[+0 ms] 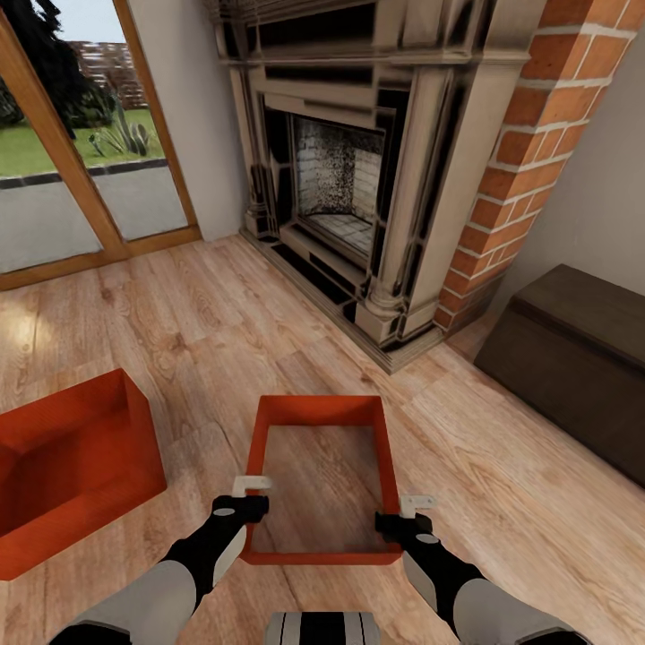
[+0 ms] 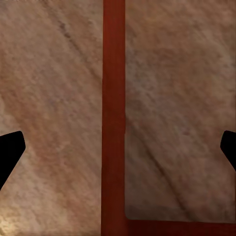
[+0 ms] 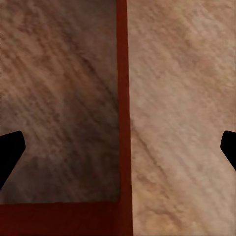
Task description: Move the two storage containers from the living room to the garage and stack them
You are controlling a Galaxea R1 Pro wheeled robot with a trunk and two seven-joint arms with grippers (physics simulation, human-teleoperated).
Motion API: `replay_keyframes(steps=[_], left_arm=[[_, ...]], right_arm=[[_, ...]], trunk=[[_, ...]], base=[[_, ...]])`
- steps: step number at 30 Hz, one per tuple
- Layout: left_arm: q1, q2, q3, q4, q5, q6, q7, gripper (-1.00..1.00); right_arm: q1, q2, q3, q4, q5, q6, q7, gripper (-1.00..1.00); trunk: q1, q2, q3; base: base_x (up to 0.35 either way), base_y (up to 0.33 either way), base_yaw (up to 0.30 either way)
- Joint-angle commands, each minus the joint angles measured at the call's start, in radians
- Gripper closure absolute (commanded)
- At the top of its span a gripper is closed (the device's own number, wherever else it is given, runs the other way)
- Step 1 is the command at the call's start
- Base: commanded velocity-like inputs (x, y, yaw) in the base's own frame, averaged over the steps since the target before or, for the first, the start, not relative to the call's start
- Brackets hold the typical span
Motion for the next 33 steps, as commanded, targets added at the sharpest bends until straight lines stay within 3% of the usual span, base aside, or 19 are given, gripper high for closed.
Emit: replay_keyframes(steps=[1,33], left_arm=[[0.0,0.001,-0.008,-0.002,0.008,0.006,0.007,-1.0],[0.0,0.001,-0.008,0.0,0.012,-0.002,0.007,-1.0]], right_arm=[[-0.002,0.0,0.009,0.0,-0.011,0.001,-0.005,-1.0],[-0.019,0.007,0.012,-0.04,-0.004,-0.002,-0.004,-1.0]], trunk=[[0.0,0.0,-0.001],[0.0,0.0,-0.001]], base=[[0.0,0.0,0.0],[0.0,0.0,0.0]])
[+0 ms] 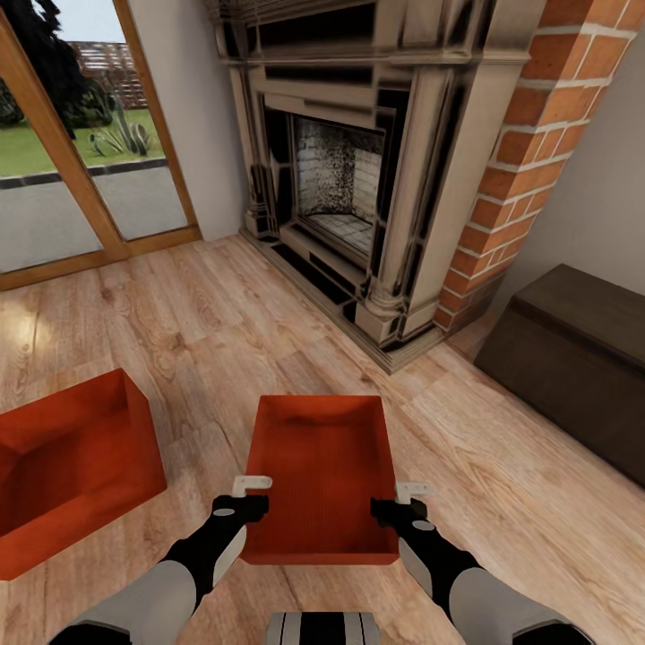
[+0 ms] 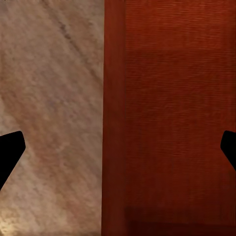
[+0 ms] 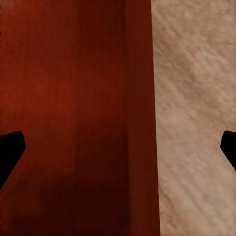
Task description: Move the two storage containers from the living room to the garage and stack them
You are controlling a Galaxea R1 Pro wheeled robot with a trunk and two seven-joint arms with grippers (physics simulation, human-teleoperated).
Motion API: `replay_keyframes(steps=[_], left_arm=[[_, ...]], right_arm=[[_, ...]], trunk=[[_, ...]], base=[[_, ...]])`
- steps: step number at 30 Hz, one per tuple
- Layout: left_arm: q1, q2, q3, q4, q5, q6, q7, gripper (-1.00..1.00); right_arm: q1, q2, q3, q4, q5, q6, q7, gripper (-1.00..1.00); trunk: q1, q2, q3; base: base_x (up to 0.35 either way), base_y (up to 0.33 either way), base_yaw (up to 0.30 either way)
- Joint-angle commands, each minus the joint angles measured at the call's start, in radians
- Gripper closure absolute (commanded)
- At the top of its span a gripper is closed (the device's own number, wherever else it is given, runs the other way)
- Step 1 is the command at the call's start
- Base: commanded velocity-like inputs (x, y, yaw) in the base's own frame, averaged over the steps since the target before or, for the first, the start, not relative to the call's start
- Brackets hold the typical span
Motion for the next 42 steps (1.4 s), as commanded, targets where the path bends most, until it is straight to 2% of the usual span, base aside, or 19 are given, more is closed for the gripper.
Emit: replay_keyframes(steps=[1,42], left_arm=[[0.0,0.001,-0.008,-0.002,0.009,0.006,0.007,-1.0],[0.0,0.009,-0.005,-0.007,0.01,0.003,0.006,-1.0]], right_arm=[[-0.001,0.0,0.009,0.001,-0.01,-0.004,-0.005,-1.0],[-0.001,0.004,0.012,0.002,-0.008,-0.025,-0.015,-1.0]], trunk=[[0.0,0.0,-0.001],[0.0,0.0,-0.001]], base=[[0.0,0.0,0.0],[0.0,0.0,0.0]])
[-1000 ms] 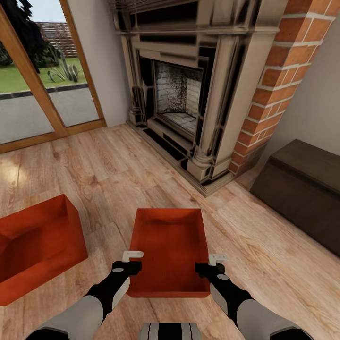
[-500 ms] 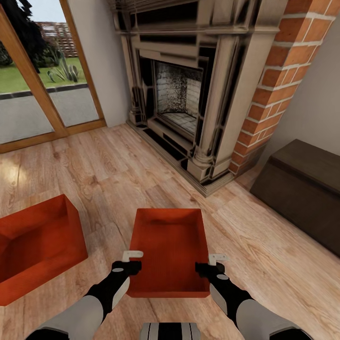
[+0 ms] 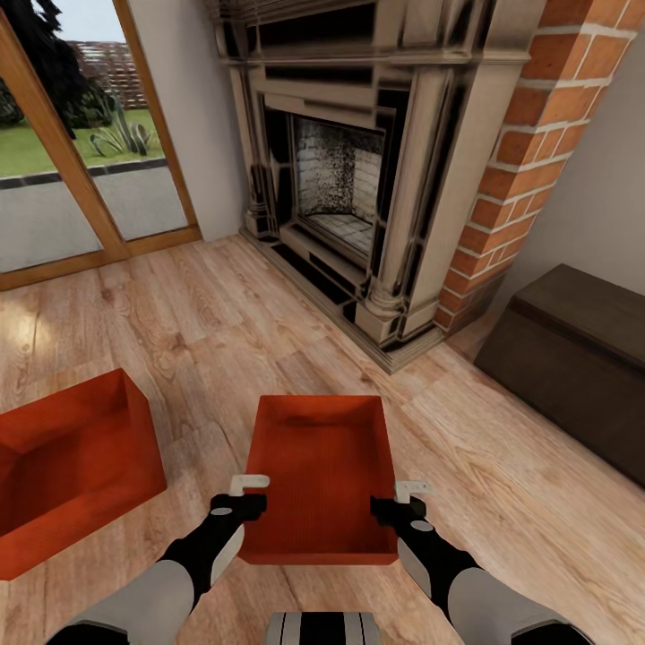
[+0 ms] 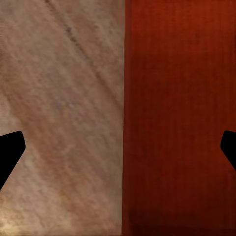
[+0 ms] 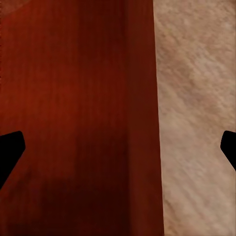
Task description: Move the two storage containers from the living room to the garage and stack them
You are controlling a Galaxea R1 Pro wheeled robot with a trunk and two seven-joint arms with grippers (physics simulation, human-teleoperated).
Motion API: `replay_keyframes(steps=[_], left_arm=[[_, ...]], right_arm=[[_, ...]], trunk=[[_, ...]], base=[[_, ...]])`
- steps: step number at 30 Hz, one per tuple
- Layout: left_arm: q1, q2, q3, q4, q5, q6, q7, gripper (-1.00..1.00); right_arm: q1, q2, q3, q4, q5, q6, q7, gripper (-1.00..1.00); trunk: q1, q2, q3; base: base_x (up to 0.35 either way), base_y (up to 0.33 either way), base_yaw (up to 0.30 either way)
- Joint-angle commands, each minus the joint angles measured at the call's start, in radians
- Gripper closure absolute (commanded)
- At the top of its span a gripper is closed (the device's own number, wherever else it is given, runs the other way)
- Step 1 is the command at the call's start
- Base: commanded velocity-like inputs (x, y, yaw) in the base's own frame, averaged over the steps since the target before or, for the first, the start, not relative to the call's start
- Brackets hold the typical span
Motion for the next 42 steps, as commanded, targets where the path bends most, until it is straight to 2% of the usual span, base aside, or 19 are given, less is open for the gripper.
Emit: replay_keyframes(steps=[1,3,4,11,25,27,42], left_arm=[[0.0,0.001,-0.008,-0.002,0.009,0.006,0.007,-1.0],[0.0,0.001,-0.007,-0.001,0.009,0.006,0.007,-1.0],[0.0,0.001,-0.006,-0.001,0.01,0.006,0.008,1.0],[0.0,0.003,-0.008,0.001,0.049,0.008,0.007,1.0],[0.0,-0.002,-0.011,-0.002,0.053,0.005,0.007,1.0],[0.0,-0.002,-0.011,-0.002,0.053,0.005,0.007,1.0],[0.0,-0.003,-0.006,-0.01,0.055,0.006,0.007,1.0]], right_arm=[[-0.001,0.0,0.009,0.001,-0.01,-0.004,-0.005,-1.0],[-0.001,0.0,0.008,0.001,-0.01,-0.004,-0.005,-1.0],[-0.001,0.0,0.008,0.001,-0.01,-0.004,-0.005,1.0],[-0.001,0.0,0.009,0.001,-0.011,-0.006,-0.005,1.0],[-0.001,0.0,0.01,0.001,-0.01,-0.004,-0.007,1.0],[-0.001,0.0,0.01,0.001,-0.01,-0.004,-0.007,1.0],[-0.001,0.0,0.011,0.001,-0.01,-0.007,-0.007,1.0]], trunk=[[0.0,0.0,-0.001],[0.0,0.0,-0.001],[0.0,0.0,-0.001],[0.0,0.0,-0.001],[0.0,0.0,-0.001],[-0.001,0.0,0.007],[-0.059,0.105,0.054]], base=[[0.0,0.0,0.0],[0.0,0.0,0.0],[0.0,0.0,0.0],[0.0,0.0,0.0],[0.0,0.0,0.0],[0.0,0.0,0.0],[0.0,0.0,0.0]])
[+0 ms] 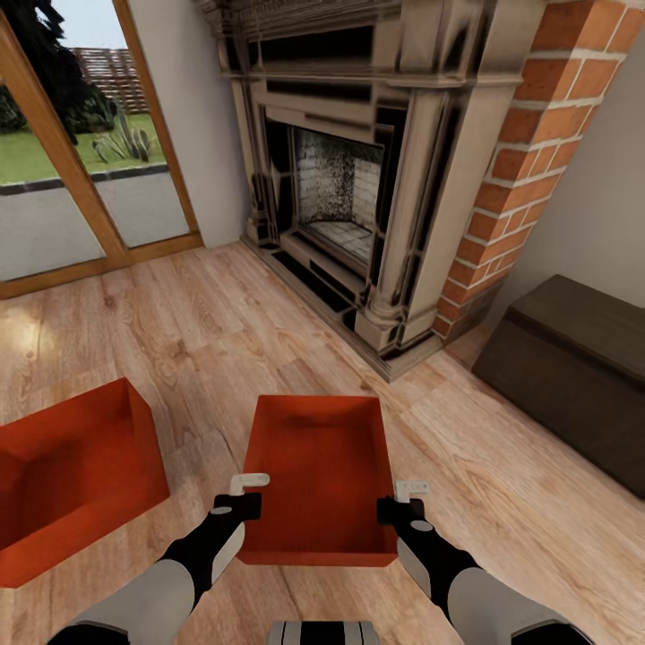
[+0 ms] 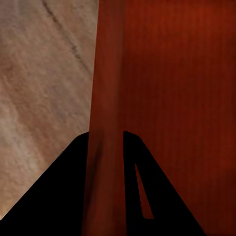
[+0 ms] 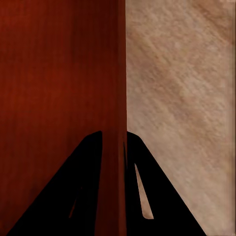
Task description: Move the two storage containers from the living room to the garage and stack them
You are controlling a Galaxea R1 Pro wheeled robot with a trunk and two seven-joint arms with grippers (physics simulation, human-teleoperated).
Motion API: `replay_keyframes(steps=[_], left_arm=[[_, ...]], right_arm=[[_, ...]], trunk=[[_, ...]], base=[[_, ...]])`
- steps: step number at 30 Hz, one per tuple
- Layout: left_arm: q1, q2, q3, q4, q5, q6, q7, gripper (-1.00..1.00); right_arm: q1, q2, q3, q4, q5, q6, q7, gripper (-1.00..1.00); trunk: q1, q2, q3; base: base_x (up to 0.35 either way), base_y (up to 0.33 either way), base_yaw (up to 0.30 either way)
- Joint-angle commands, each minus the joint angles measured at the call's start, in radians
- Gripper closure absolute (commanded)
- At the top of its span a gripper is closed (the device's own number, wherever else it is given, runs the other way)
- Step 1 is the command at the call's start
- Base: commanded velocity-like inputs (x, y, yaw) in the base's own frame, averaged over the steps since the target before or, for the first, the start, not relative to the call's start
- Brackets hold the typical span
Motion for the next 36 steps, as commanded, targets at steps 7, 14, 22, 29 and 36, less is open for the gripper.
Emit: replay_keyframes(steps=[7,14,22,29,36], left_arm=[[0.0,0.0,-0.01,-0.003,0.019,0.005,0.006,1.0],[0.0,0.0,-0.009,-0.003,0.019,0.005,0.006,1.0],[0.0,0.0,-0.009,-0.003,0.019,0.005,0.006,1.0],[0.0,0.0,-0.009,-0.003,0.019,0.005,0.006,1.0],[0.0,0.0,-0.009,-0.003,0.019,0.005,0.006,1.0]], right_arm=[[0.0,0.0,0.012,0.001,-0.014,-0.005,0.002,1.0],[0.0,0.0,0.011,0.001,-0.014,-0.007,0.003,1.0],[0.0,0.0,0.011,0.001,-0.014,-0.007,0.006,1.0],[0.0,0.0,0.011,0.001,-0.014,-0.006,0.003,1.0],[0.0,0.0,0.009,0.001,-0.014,0.001,0.002,1.0]], trunk=[[-0.027,0.049,0.021],[-0.054,0.098,0.043],[-0.085,0.154,0.068],[-0.111,0.203,0.09],[-0.138,0.252,0.112]], base=[[0.0,0.0,0.0],[0.0,0.0,0.0],[0.0,0.0,0.0],[0.0,0.0,0.0],[0.0,0.0,0.0]])
